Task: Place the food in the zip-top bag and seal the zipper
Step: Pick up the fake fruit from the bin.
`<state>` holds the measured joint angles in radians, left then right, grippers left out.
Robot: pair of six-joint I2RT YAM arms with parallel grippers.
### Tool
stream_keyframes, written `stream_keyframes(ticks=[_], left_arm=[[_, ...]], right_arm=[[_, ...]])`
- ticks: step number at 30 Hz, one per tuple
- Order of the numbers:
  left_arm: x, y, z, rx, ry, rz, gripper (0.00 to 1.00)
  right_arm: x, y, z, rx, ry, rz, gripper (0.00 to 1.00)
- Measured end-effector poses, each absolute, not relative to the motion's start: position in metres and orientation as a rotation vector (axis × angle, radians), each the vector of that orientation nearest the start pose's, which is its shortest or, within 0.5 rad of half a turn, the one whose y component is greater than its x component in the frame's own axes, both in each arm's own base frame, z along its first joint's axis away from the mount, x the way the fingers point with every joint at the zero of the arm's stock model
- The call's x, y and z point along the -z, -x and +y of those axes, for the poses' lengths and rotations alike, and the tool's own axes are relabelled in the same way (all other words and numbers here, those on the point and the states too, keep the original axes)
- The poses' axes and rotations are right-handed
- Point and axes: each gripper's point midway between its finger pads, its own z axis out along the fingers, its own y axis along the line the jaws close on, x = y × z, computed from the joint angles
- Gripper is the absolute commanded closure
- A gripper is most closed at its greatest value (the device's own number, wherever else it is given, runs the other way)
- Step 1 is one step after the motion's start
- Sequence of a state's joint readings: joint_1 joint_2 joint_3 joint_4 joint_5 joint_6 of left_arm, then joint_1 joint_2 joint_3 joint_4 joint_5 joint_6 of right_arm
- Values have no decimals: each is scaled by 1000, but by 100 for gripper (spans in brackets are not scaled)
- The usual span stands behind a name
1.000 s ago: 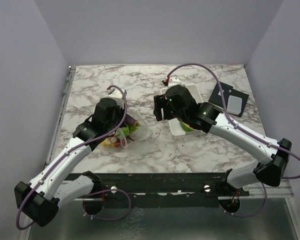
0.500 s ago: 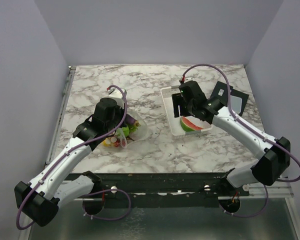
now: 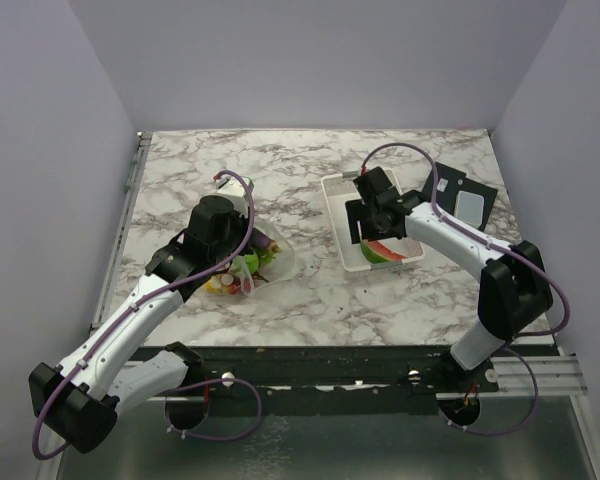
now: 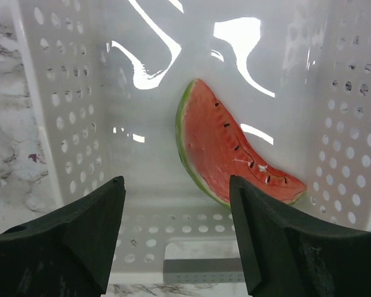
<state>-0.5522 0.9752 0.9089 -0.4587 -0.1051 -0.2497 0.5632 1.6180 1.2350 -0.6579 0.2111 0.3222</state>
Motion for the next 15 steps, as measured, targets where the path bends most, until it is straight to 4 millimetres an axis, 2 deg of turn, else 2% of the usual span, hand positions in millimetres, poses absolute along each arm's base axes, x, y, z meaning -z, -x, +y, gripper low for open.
stream_keyframes(ticks=[9,15], left_arm=[[-216,-273,-159,373,-255,2099,100],[-215,-273,-159,373,-255,2100,100]], right_arm=[[-66,-334,170,21,240,2661,21],[-51,-332,168,45,263,2697,16]])
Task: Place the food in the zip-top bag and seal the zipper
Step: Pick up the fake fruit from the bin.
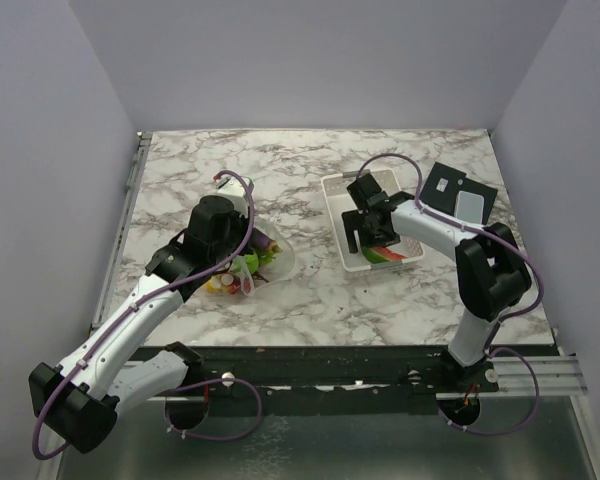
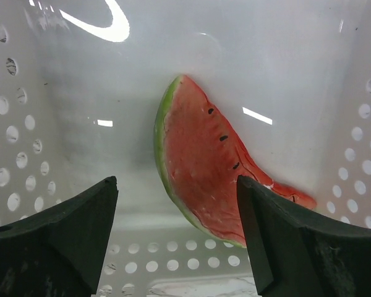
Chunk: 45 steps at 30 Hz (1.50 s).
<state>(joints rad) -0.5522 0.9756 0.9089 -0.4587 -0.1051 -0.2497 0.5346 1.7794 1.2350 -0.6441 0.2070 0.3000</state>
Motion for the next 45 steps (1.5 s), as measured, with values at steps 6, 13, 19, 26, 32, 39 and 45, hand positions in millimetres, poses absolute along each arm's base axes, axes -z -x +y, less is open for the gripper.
stream_keyframes(ticks=[6,13,19,26,32,39,45], left_arm=[[-215,-273,-159,373,-255,2100,100],[-215,-273,-159,373,-255,2100,100],[-215,-273,-159,373,-255,2100,100],[-215,-273,-159,373,-255,2100,100],[-216,-273,-159,373,-255,2099,100],[-216,-273,-159,373,-255,2099,100],[-214,-274,-159,372,-256,2103,100]], right_arm=[[-41,-331,166,44,264,2726,15],[-32,-335,160,47,239,2738,21],[-29,-337,158,56,239,2733,39],[-30,-343,159,51,250,2708,65],[-35,-346,159,44,249,2690,72],[-54,-345,165,-15,211,2660,76],[-87,-348,170,-86,180,2583,76]])
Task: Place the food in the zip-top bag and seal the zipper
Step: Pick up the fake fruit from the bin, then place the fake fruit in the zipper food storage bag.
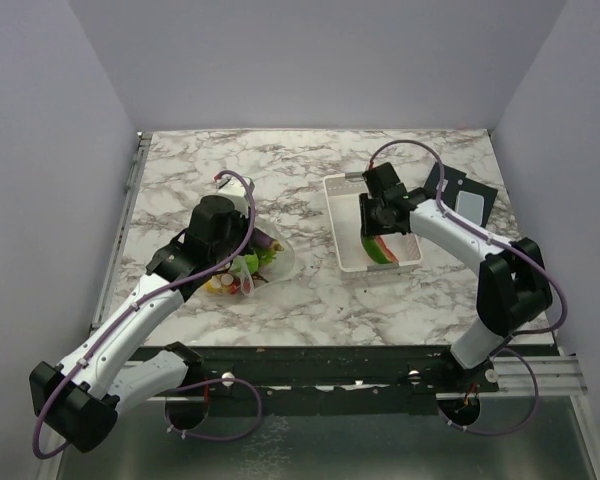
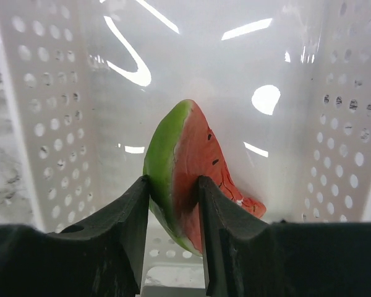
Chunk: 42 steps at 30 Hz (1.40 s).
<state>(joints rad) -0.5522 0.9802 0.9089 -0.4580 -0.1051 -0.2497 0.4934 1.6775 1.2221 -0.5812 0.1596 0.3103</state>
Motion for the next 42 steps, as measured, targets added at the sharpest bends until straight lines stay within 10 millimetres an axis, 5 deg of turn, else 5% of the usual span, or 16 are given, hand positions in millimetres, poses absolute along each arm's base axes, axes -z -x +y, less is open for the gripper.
stream_keyframes(ticks=[18,31,42], left_arm=[[-214,-274,-159,371,-256,2104,100],[-214,-274,-159,371,-256,2104,100],[-214,-274,-160,382,-236,2108,100]], right_arm=[[-185,-346,197,-393,168,2337,80],[-278,-297,258,-933,297,2030,82],[-320,-261,303,-1335,312,1811,82]])
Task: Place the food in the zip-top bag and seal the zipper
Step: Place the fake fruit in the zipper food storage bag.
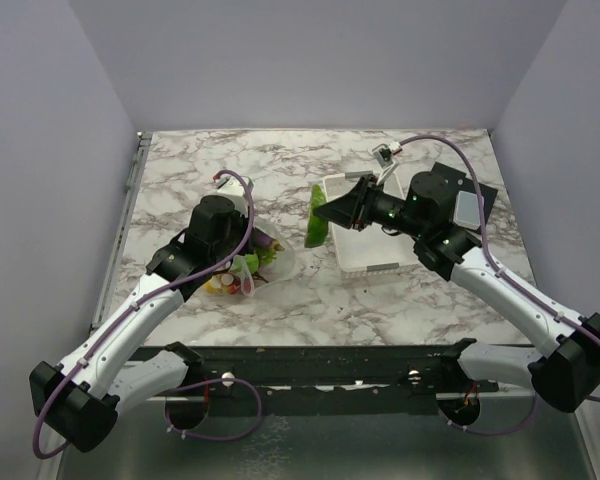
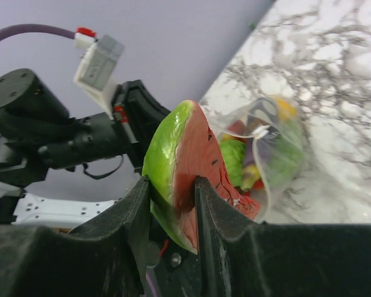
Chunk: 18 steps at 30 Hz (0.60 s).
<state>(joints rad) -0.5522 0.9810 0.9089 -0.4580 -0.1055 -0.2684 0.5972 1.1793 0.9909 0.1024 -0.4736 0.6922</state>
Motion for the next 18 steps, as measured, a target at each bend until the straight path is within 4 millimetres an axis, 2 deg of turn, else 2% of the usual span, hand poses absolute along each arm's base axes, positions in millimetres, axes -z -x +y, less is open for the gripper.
stream_keyframes(ticks=[5,12,18], left_arm=[[-215,-273,-160,392,-219,2110,100],[-222,-271,-161,425,-172,2096,100],[-232,-271,-163,465,-116,2079,100]], right_arm=[[-333,-245,330,-1471,339,1744,83],[-331,-224,371,-1598,379,1719,83],[-331,-216,380,-1656,350,1669,83]])
